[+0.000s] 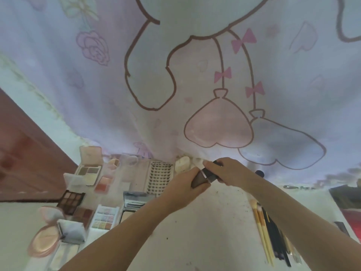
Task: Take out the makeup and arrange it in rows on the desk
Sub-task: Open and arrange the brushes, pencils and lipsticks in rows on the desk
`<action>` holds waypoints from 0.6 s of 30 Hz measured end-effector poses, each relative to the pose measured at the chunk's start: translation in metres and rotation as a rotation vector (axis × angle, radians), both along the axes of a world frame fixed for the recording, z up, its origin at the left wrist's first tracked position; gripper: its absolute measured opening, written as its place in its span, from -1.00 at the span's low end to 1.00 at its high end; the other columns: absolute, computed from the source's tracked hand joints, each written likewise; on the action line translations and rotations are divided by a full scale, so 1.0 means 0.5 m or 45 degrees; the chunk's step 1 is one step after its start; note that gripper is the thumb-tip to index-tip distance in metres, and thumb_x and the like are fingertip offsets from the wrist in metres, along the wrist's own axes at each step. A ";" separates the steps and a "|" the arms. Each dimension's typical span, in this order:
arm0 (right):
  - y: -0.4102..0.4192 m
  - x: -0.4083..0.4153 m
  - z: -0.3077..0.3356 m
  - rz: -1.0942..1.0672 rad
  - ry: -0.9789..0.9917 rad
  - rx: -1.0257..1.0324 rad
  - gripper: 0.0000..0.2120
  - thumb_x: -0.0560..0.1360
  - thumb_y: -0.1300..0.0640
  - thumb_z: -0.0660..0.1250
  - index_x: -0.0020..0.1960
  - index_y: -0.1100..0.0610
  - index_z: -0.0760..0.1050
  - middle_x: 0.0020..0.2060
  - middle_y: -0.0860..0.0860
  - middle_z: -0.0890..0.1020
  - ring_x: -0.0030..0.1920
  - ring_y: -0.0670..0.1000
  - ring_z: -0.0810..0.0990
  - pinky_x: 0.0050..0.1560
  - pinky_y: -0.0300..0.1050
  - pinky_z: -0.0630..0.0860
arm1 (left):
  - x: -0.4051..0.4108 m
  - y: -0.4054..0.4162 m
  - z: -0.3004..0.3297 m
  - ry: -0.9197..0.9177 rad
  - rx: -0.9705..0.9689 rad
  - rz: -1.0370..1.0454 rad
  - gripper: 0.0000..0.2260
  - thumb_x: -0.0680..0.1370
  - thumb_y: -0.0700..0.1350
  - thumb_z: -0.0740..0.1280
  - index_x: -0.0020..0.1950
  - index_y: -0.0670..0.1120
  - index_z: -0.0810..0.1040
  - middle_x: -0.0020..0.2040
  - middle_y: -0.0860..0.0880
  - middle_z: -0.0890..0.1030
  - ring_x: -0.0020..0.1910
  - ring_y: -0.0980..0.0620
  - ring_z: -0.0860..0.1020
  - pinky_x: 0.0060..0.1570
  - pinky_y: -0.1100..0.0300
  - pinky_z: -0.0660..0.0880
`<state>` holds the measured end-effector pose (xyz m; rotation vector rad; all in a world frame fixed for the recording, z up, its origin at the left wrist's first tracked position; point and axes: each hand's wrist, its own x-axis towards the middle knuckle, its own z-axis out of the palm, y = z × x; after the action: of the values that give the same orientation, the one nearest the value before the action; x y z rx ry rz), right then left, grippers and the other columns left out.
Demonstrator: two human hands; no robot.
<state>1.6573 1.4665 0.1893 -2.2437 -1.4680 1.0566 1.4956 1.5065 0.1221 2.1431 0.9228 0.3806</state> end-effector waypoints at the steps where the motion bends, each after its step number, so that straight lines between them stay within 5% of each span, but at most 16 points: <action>1: -0.002 -0.006 0.001 0.010 0.006 0.008 -0.56 0.53 -0.23 0.14 -0.29 0.10 0.36 -0.51 -0.04 0.43 -0.62 -0.14 0.31 -0.50 -0.33 0.27 | -0.008 -0.003 0.007 -0.007 0.013 -0.004 -0.77 0.49 0.18 0.24 -0.02 0.05 0.39 -0.22 0.12 0.52 -0.28 0.19 0.47 -0.30 0.23 0.41; 5: -0.027 0.040 0.019 -0.222 0.012 0.150 -0.55 0.53 -0.26 0.12 -0.27 0.09 0.42 -0.51 -0.06 0.46 -0.62 -0.16 0.35 -0.54 -0.34 0.29 | -0.076 -0.003 -0.011 -0.001 -0.056 -0.008 -0.78 0.51 0.20 0.24 0.03 0.09 0.41 -0.16 0.09 0.55 -0.24 0.13 0.51 -0.22 0.19 0.44; 8: -0.049 0.097 0.033 -0.413 0.242 0.230 -0.57 0.54 -0.23 0.15 -0.11 0.14 0.48 -0.61 -0.10 0.45 -0.66 -0.17 0.30 -0.62 -0.34 0.22 | -0.117 -0.008 -0.043 -0.063 -0.202 0.117 -0.90 0.54 0.10 0.28 -0.07 0.13 0.40 -0.25 0.07 0.51 -0.36 0.14 0.45 -0.31 0.21 0.41; 11: -0.050 0.079 0.004 -0.381 0.482 0.096 -0.77 0.54 -0.07 0.27 0.03 0.09 0.48 -0.33 -0.05 0.66 -0.42 -0.12 0.55 -0.51 -0.31 0.41 | -0.071 -0.019 -0.048 -0.108 -0.338 0.237 -0.85 0.55 0.07 0.27 -0.07 0.02 0.40 -0.27 0.06 0.49 -0.35 0.13 0.45 -0.35 0.31 0.42; 14: -0.050 0.061 -0.055 -0.519 0.677 0.040 -0.79 0.51 0.11 0.34 0.11 0.15 0.49 -0.07 0.06 0.65 -0.08 -0.02 0.63 -0.25 -0.18 0.59 | -0.016 -0.014 -0.050 -0.064 -0.322 0.128 -0.89 0.54 0.06 0.31 -0.05 0.06 0.45 -0.19 0.11 0.53 -0.25 0.22 0.46 -0.29 0.46 0.37; 18: -0.056 0.071 -0.145 -0.659 0.342 0.229 -0.88 0.46 0.03 0.35 -0.09 0.08 0.51 -0.31 0.01 0.50 -0.30 0.00 0.47 -0.28 -0.15 0.38 | 0.041 0.018 -0.071 0.044 -0.177 0.161 -0.80 0.48 0.01 0.37 -0.05 -0.11 0.58 -0.22 0.02 0.56 -0.33 0.24 0.44 -0.35 0.46 0.32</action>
<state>1.6930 1.4385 0.1166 -2.0851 -0.7769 0.9602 1.5160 1.5156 0.0865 1.9767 1.0769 0.3324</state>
